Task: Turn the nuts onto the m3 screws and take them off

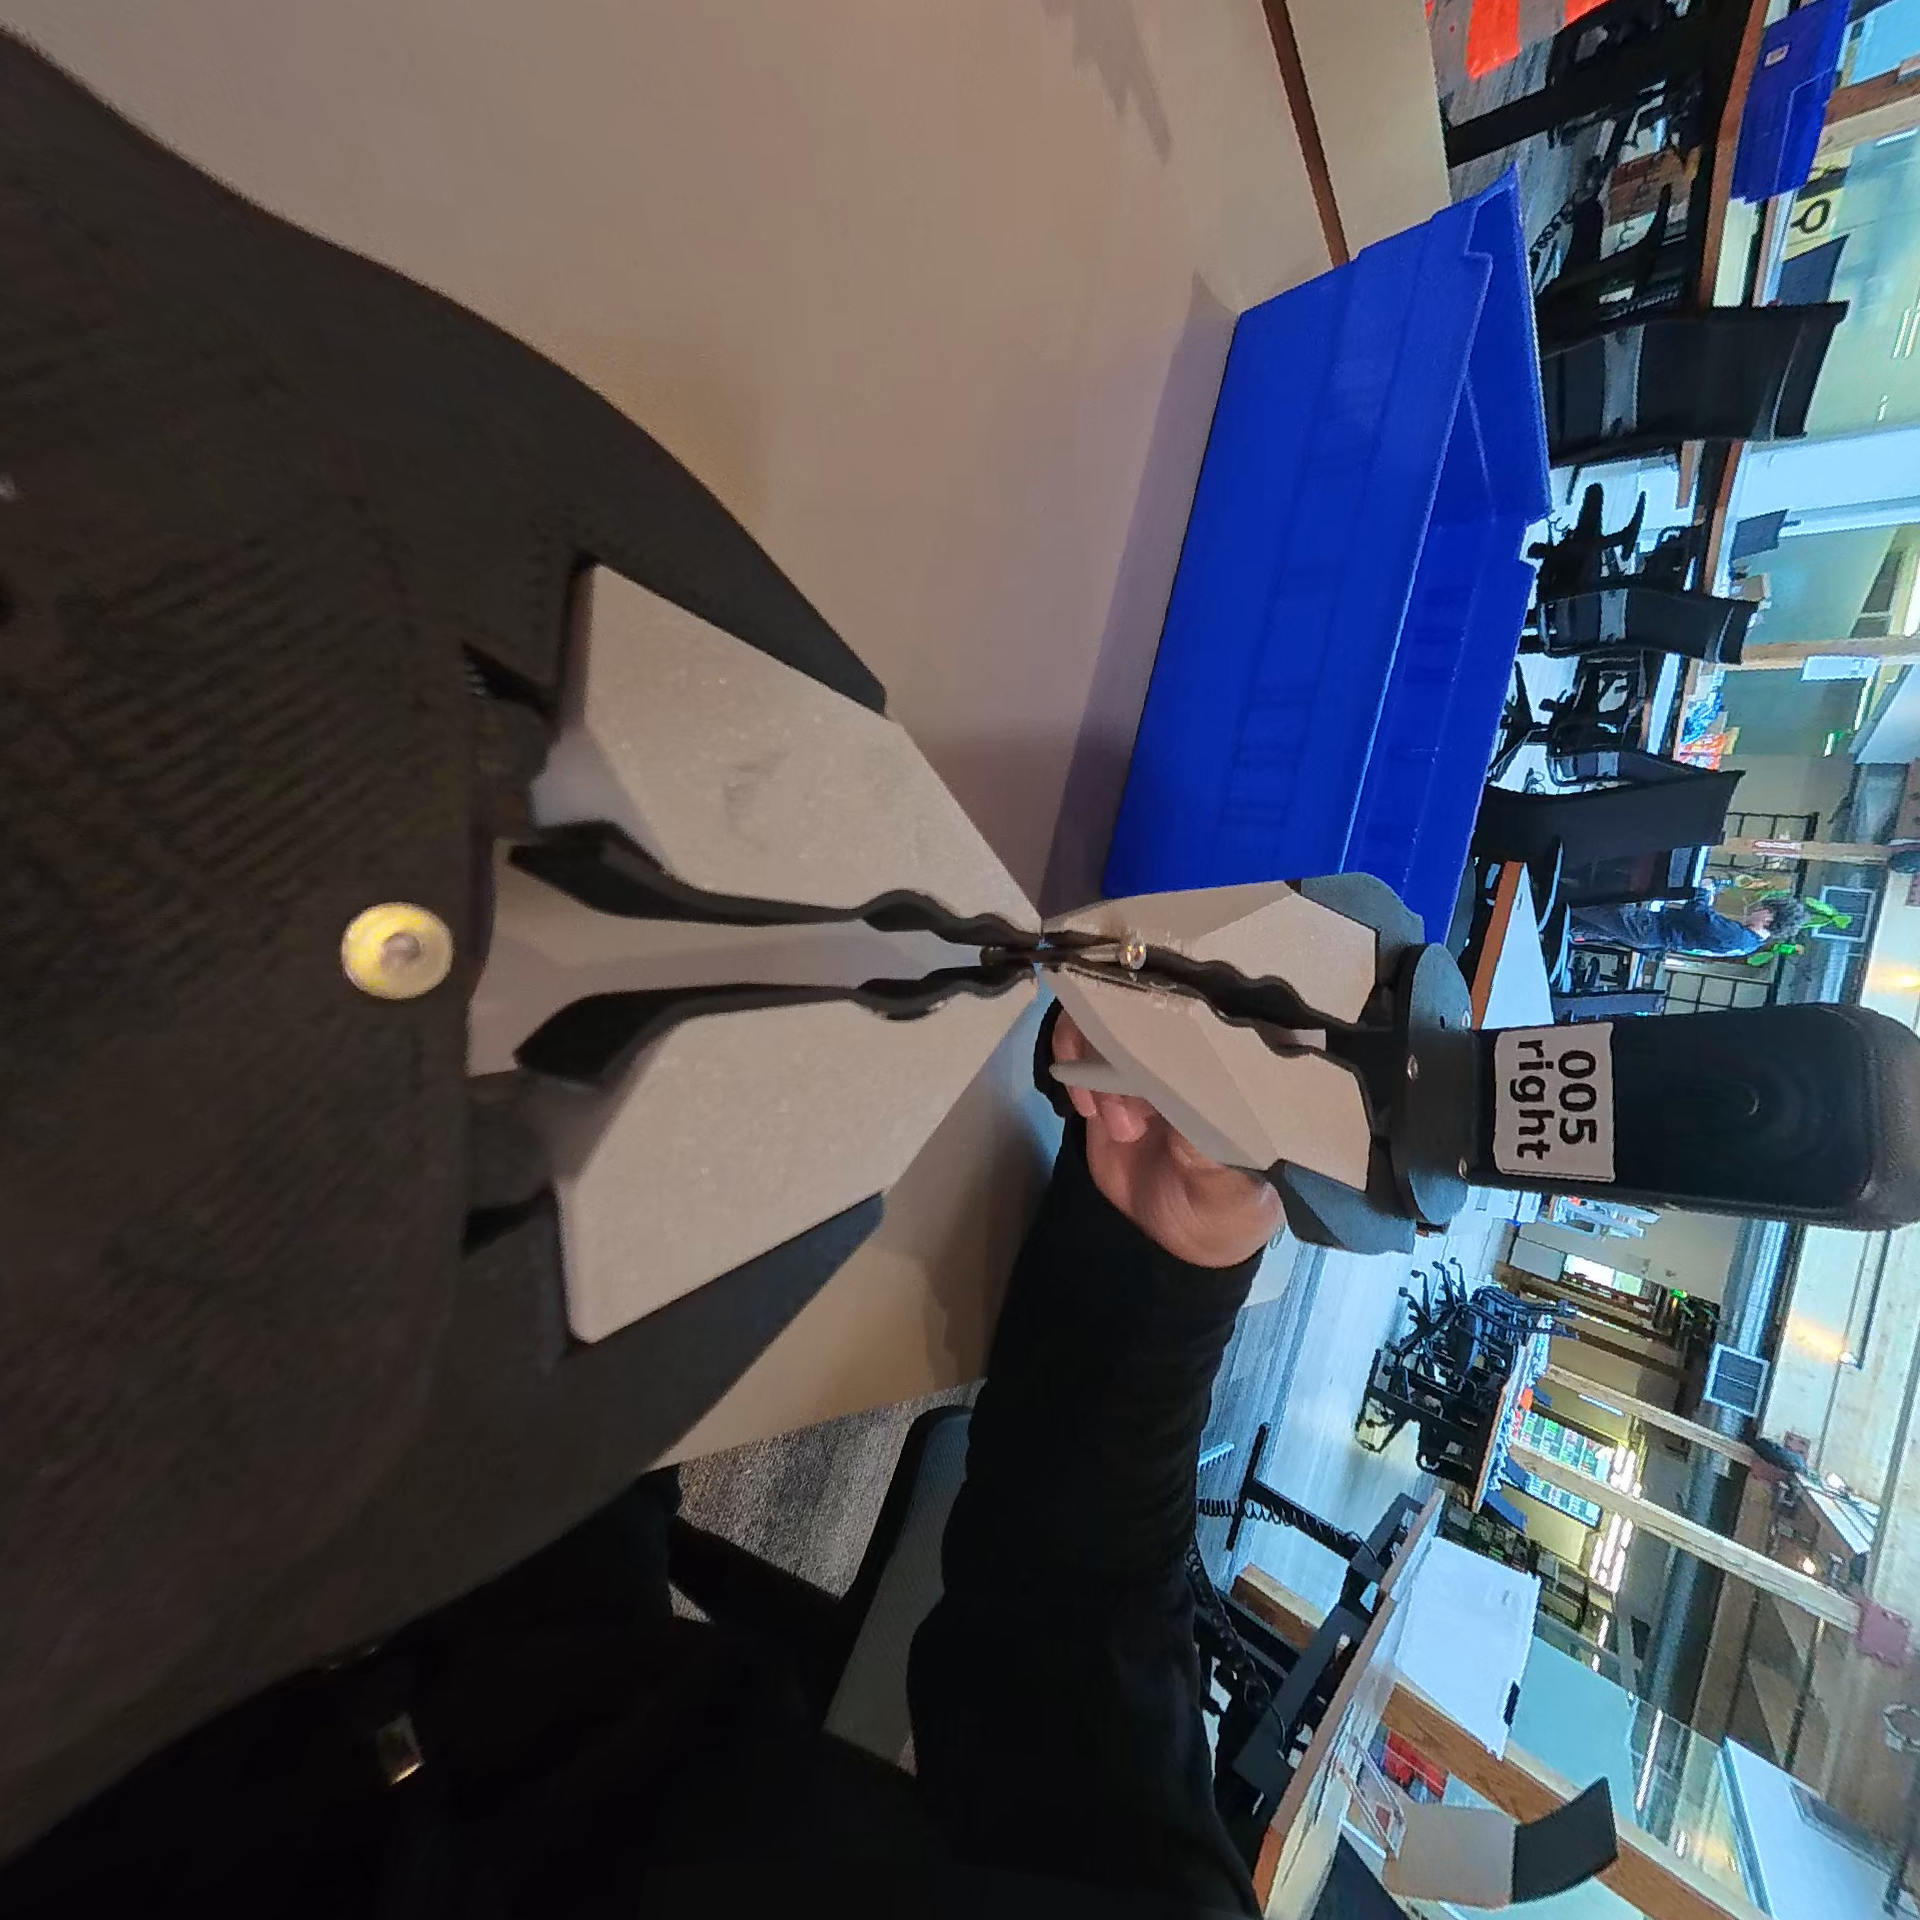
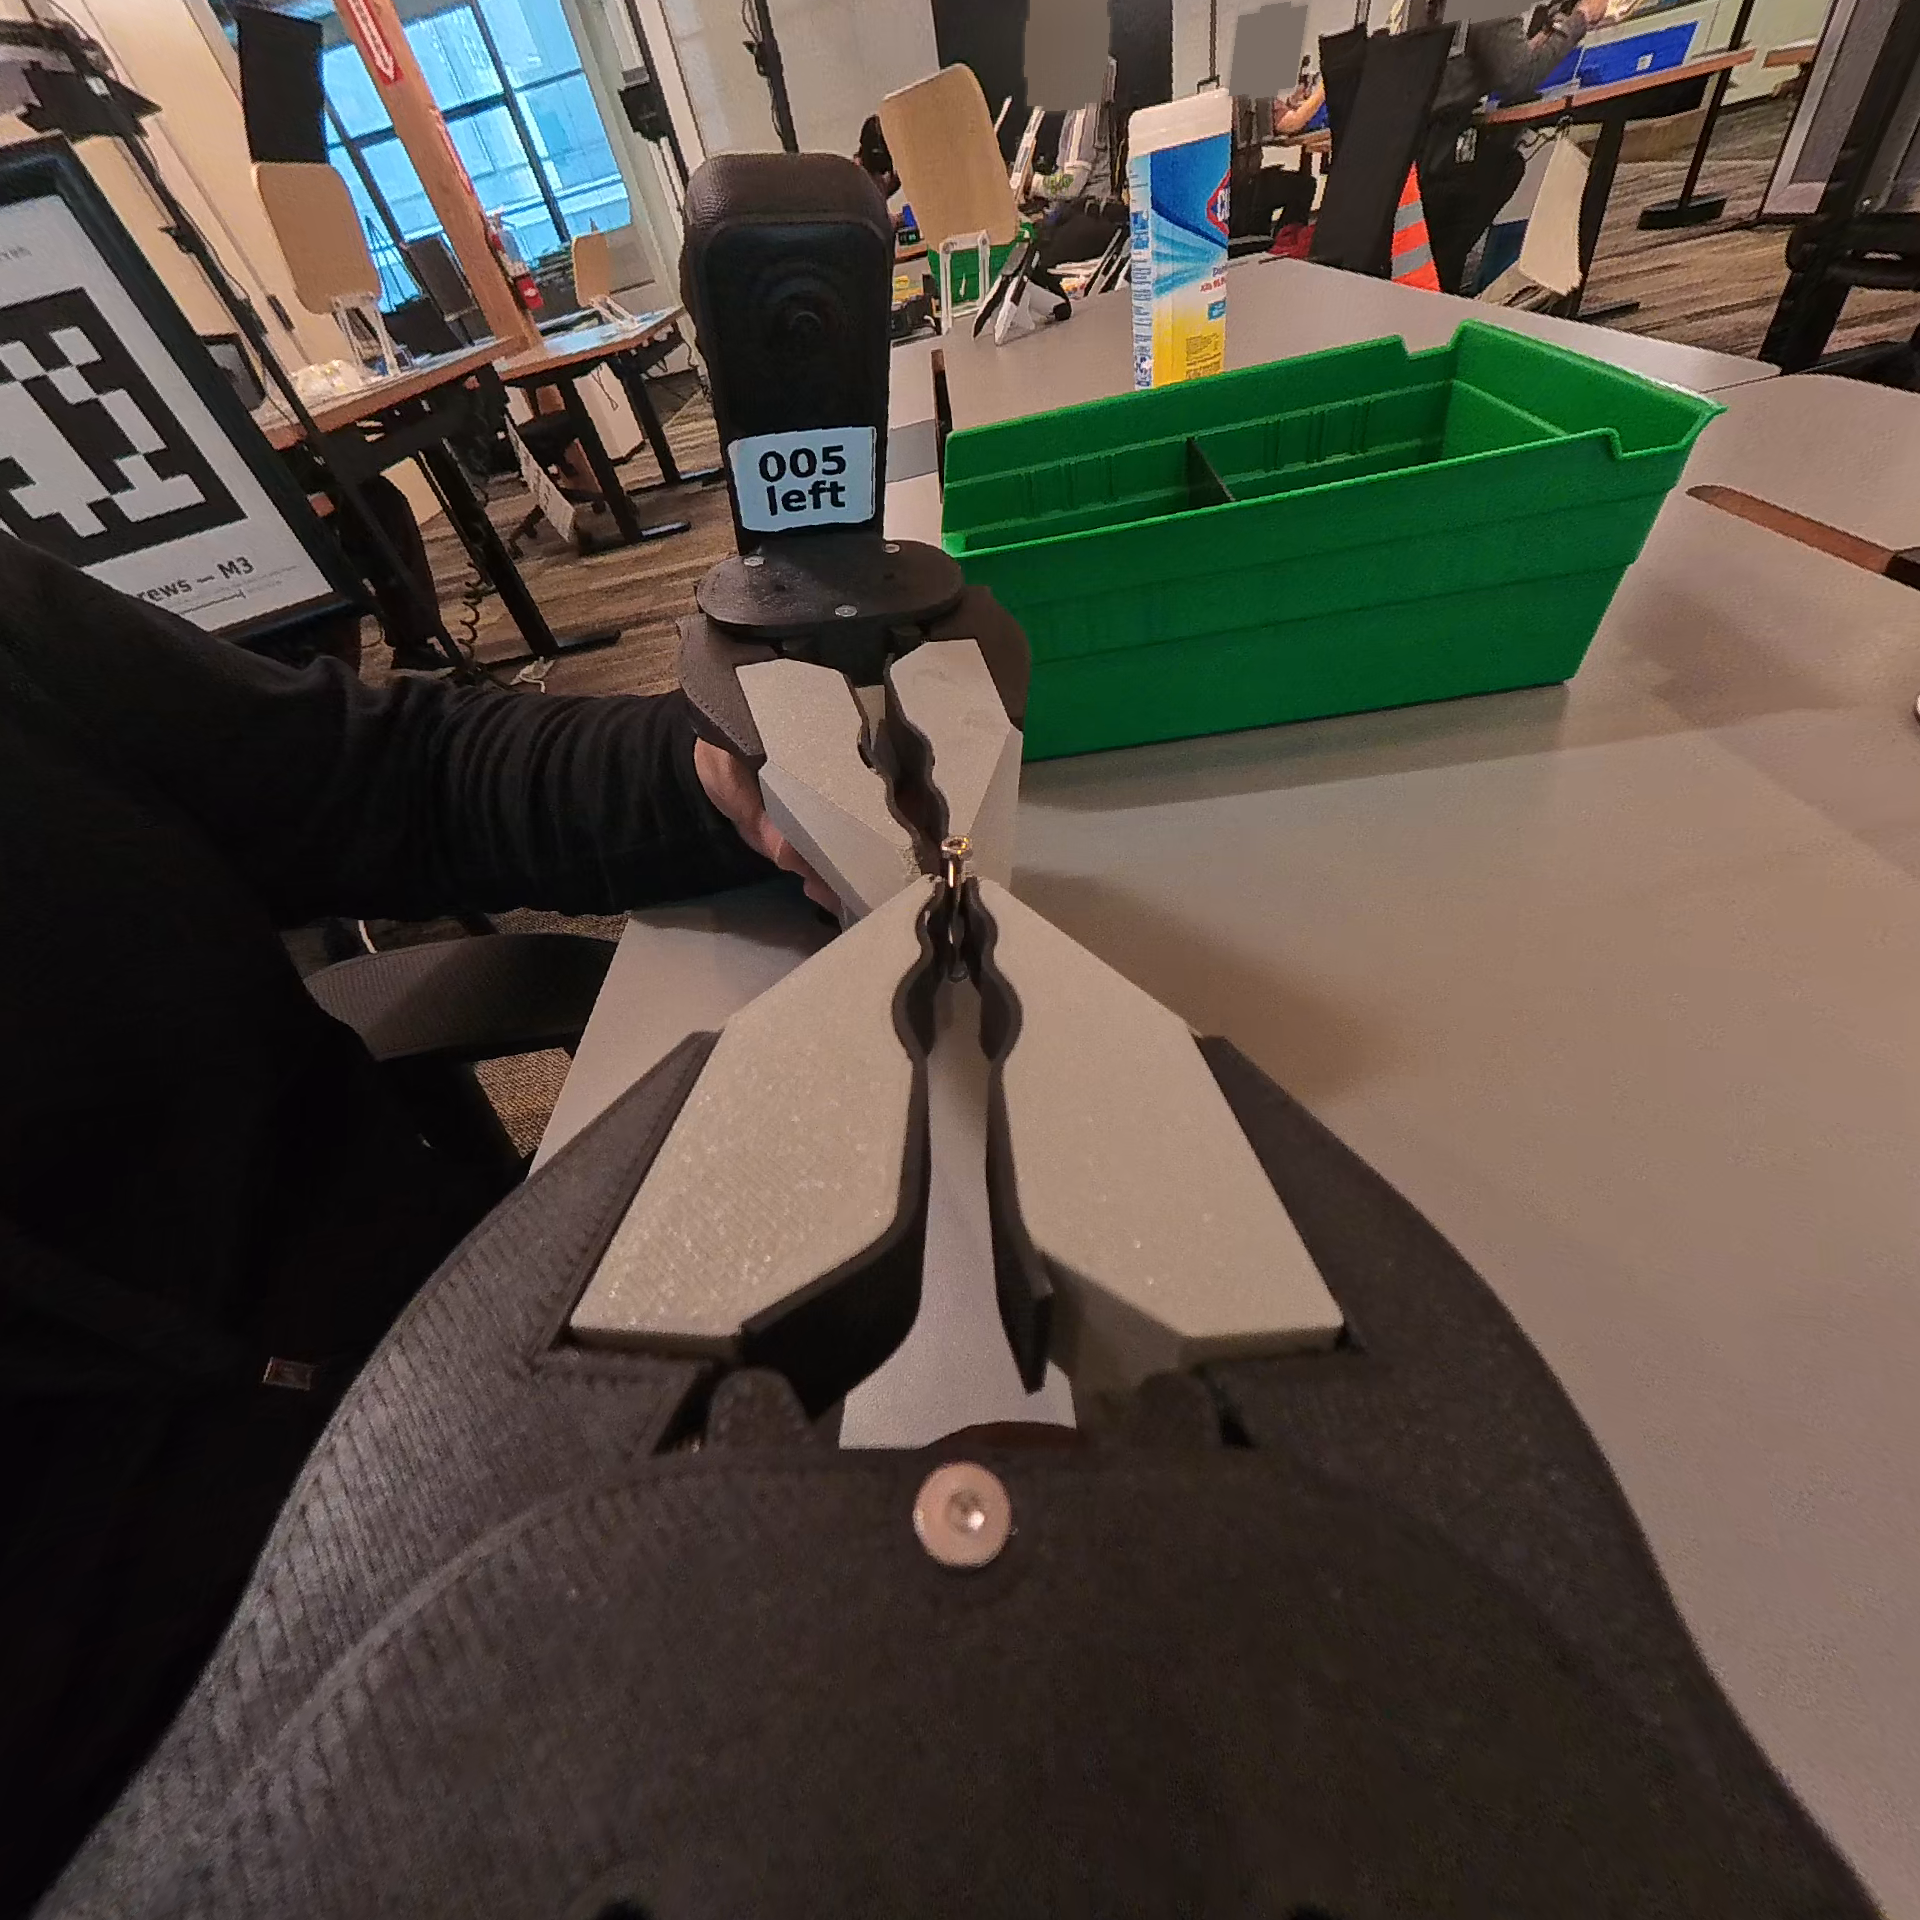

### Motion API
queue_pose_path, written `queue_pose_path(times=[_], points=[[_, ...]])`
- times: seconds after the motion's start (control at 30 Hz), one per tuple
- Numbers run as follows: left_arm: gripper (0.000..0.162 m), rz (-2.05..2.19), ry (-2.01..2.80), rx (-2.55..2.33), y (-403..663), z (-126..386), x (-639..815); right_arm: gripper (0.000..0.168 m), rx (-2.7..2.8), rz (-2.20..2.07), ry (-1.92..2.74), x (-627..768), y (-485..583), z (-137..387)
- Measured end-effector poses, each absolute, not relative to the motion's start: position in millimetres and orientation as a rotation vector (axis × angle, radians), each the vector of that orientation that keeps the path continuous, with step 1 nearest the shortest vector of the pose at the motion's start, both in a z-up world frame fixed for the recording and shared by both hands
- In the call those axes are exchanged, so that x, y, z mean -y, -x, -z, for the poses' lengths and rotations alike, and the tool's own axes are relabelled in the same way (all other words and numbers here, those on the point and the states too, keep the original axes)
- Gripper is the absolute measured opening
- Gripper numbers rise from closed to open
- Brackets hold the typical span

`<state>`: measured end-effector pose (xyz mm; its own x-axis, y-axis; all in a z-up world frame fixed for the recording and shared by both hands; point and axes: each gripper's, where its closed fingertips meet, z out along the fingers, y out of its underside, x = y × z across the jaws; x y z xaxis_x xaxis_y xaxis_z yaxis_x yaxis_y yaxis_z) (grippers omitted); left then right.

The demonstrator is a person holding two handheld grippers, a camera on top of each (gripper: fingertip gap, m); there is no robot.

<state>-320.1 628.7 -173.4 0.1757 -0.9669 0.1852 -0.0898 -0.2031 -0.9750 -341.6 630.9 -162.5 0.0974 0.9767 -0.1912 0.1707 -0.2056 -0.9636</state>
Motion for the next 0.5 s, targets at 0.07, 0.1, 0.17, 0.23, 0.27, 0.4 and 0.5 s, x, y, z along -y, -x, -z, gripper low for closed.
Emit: queue_pose_path(times=[0.07,0.1,0.17,0.23,0.27,0.4,0.5], points=[[0.001,1.172,1.507,-1.061,320.2,173.2,-628.6,0.000,1.178,-1.206,1.529,-630.7,341.8,162.4],[0.001,1.173,1.505,-1.062,320.2,173.1,-628.4,0.000,1.177,-1.210,1.528,-630.4,341.8,162.3],[0.000,1.172,1.502,-1.067,320.1,173.0,-627.8,0.000,1.174,-1.222,1.527,-630.0,342.2,162.1],[0.000,1.172,1.496,-1.071,320.6,172.0,-627.2,0.000,1.170,-1.236,1.522,-629.1,342.3,161.0],[0.000,1.170,1.493,-1.073,320.7,171.6,-626.9,0.000,1.172,-1.236,1.520,-628.8,342.4,160.7],[0.000,1.145,1.490,-1.088,321.1,172.1,-626.5,0.000,1.183,-1.228,1.515,-628.1,342.3,161.1],[0.000,1.131,1.493,-1.093,321.3,172.9,-626.9,0.000,1.185,-1.227,1.517,-628.2,342.3,162.0]])
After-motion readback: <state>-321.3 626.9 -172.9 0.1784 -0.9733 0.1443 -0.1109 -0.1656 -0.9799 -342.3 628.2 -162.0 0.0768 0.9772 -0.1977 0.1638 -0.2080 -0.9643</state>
